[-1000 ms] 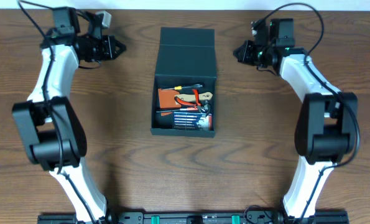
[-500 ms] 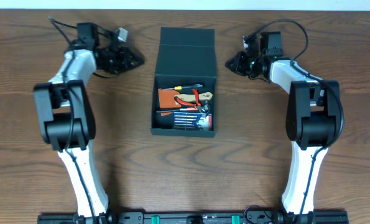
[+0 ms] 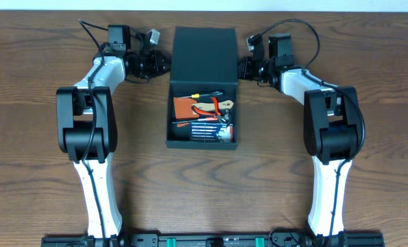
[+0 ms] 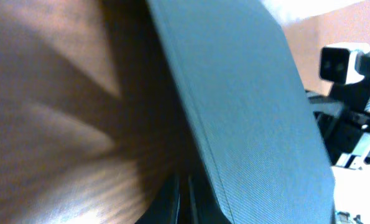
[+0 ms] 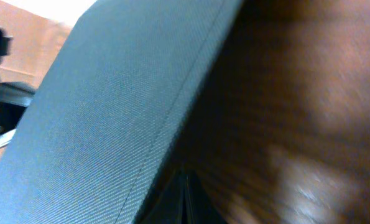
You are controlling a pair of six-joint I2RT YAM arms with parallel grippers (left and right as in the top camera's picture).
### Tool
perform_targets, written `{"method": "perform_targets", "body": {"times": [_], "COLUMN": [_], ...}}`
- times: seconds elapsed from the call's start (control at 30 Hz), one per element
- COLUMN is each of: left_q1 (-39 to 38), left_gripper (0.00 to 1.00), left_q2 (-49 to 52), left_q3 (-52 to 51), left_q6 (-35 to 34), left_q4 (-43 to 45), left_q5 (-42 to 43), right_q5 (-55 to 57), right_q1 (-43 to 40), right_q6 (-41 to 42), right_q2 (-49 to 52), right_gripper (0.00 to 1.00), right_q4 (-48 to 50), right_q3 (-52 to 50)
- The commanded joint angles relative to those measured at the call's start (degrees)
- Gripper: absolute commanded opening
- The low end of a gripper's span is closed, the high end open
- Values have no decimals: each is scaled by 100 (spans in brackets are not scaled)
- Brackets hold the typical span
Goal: Pack container
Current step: 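Move both grippers to the box lid and push it upward, then fold the lid down over the box with both grippers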
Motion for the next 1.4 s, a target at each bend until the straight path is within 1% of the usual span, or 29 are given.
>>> {"method": "perform_targets", "body": {"times": [0.0, 0.07, 0.17, 0.33, 0.4, 0.47, 0.6, 0.67, 0.83, 0.9, 1.03, 1.1, 1.17, 1.37], "left_q1": [-46, -46, -46, -57, -74, -107, -275, -400, -643, -728, -874, -944, -1016, -1220], "left_gripper": [6, 6, 6, 6, 6, 5, 6, 6, 6, 6, 6, 6, 6, 6], "left_q2": [70, 7, -181, -723, -1005, -1344, -2094, -2439, -3095, -3357, -3895, -4153, -4380, -4854], "left_q3": [-4, -4, -2, -4, -4, -4, -4, -4, -4, -4, -4, -4, -4, -7], "left_q6": [-601, -876, -885, -866, -691, -490, 278, 636, 1123, 1298, 1360, 1493, 1613, 1620], "left_q4": [481, 894, 1224, 1049, 940, 699, -203, -824, -2437, -2983, -3751, -4041, -4286, -5001], "left_q5": [577, 623, 533, 94, 31, -262, -1027, -1364, -2048, -2409, -3233, -3510, -3687, -4280], "right_q5": [-719, -833, -942, -855, -669, -352, 238, 621, 1674, 2326, 3506, 3838, 4063, 4277], "right_q1": [-11, -68, -142, -175, -170, -162, -59, 48, 372, 555, 927, 1078, 1196, 1285], "right_q6": [214, 374, 448, 461, 455, 400, -35, -332, -1036, -1401, -1921, -2061, -2074, -2114], "right_q2": [28, -9, -144, -671, -944, -1237, -1847, -2179, -2942, -3322, -4026, -4312, -4555, -4953], "right_gripper": [1, 1, 1, 2, 2, 2, 2, 1, 1, 1, 1, 1, 1, 1], "right_q4": [299, 463, 643, 612, 522, 315, -367, -973, -2417, -2970, -3687, -3936, -4159, -4736], "right_q3": [11, 24, 44, 44, 46, 46, 46, 46, 44, 44, 44, 44, 44, 44]}}
